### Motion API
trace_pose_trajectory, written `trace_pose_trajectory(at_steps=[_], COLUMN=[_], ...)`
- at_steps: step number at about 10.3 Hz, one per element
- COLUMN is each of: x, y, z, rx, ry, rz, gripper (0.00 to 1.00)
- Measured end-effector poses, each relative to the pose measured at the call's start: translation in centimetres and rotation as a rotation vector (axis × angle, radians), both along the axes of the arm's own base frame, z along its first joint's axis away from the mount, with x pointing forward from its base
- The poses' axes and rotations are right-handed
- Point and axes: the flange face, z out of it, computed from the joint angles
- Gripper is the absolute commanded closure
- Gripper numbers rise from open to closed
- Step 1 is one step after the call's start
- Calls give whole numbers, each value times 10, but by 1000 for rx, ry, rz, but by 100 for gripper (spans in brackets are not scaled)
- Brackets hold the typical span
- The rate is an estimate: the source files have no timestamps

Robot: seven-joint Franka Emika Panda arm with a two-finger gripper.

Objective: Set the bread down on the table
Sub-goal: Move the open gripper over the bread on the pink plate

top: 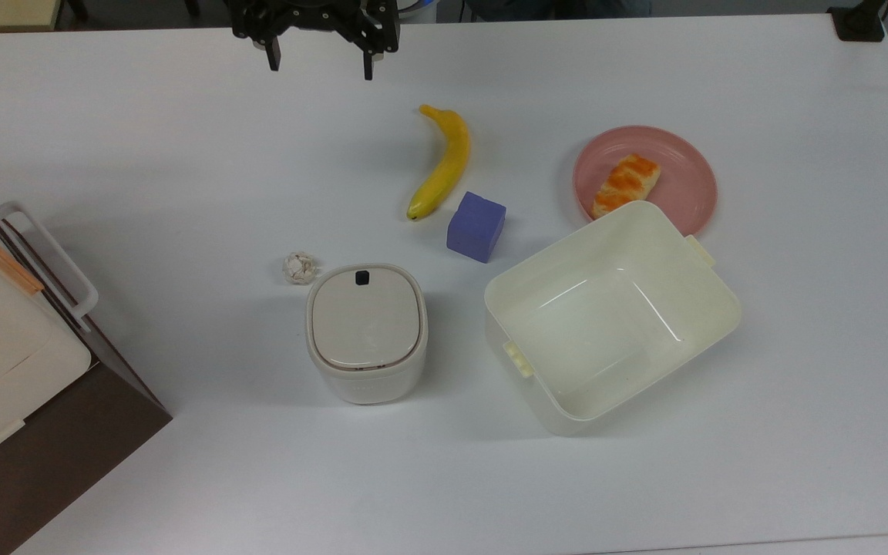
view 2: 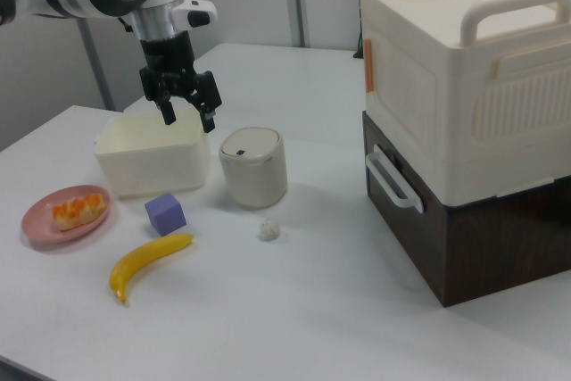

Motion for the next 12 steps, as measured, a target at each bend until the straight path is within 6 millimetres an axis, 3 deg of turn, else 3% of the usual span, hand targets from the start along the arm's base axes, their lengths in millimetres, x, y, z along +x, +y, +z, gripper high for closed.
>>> trace_pose_trajectory(at_steps=[12], x=[3], y=[6], z=[-17], rx=[6], ry=[57], rz=[11], gripper=[0])
